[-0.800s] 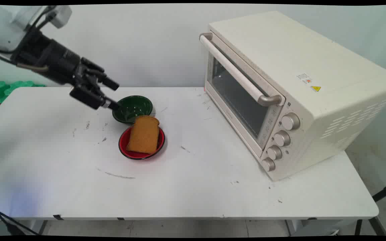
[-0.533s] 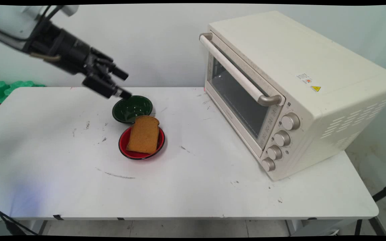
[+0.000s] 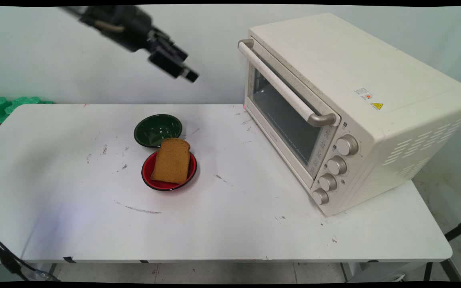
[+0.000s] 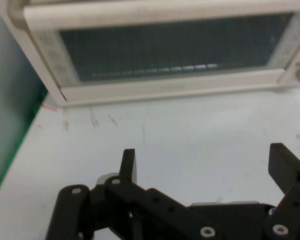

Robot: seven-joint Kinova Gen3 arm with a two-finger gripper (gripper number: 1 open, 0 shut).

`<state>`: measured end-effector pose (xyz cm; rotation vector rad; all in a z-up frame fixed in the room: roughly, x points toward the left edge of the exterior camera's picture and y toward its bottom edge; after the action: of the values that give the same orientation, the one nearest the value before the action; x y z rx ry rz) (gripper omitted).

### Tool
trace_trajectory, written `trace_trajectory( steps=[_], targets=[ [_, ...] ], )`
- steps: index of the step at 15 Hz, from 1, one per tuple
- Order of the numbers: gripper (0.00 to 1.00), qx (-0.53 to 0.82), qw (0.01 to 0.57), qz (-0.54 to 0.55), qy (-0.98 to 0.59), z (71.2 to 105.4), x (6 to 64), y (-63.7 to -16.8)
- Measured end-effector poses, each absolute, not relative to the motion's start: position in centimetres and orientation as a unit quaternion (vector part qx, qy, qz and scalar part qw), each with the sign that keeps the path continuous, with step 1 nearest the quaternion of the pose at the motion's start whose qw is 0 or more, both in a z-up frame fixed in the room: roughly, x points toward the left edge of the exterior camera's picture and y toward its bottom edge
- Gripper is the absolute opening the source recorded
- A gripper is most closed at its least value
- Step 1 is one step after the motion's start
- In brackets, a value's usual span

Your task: Open the oven

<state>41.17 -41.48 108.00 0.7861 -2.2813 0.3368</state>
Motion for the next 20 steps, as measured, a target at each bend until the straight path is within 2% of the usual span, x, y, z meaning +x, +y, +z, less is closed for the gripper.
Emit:
trace_trajectory(
  steps=[9,18,19,20],
  targets=[
    [1.0,0.306,0.33,0.146,-0.881,108.7,33.3,-50.4],
    [1.0,0.299,0.315,0.129,-0.891,107.3,26.9,-54.8],
    [0.0,0.297,0.313,0.128,-0.893,107.1,26.4,-55.1],
    [0.0,0.294,0.311,0.126,-0.895,106.9,25.9,-55.4]
  ],
)
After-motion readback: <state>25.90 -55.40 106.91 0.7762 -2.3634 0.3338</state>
